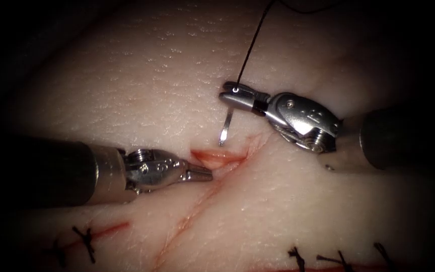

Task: Wound Closure

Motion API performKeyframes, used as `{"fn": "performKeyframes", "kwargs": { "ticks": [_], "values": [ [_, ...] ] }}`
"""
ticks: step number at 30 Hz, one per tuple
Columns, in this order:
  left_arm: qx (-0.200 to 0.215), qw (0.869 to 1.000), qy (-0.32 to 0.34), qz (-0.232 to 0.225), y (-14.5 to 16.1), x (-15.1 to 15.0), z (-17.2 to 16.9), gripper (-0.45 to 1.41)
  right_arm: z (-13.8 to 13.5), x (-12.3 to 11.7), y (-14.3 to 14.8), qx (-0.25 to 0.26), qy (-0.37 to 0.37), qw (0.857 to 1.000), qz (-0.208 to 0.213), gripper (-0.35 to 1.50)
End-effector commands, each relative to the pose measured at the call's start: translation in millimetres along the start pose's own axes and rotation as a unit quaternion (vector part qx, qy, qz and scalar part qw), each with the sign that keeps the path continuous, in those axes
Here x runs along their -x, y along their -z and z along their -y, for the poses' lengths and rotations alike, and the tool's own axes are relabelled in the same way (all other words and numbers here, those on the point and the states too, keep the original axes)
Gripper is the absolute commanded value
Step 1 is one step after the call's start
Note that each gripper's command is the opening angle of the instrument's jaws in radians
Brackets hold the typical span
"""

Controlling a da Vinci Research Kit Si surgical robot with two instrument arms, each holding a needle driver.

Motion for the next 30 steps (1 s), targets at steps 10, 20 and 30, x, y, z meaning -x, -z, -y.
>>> {"fn": "performKeyframes", "kwargs": {
  "ticks": [10,20,30],
  "values": [
    [0.001,1.000,-0.001,0.000,-0.7,0.2,-0.2,-0.28,-0.1,0.6,-0.8,-0.007,-0.065,0.998,0.002,-0.35],
    [0.001,1.000,-0.001,0.000,-0.5,0.3,-0.5,-0.30,-1.2,0.3,-0.7,-0.005,-0.142,0.990,0.003,-0.35],
    [0.002,1.000,0.001,-0.001,-0.5,-0.2,-0.4,-0.30,-2.2,-0.1,-0.6,-0.001,-0.219,0.976,0.006,-0.35]
  ]
}}
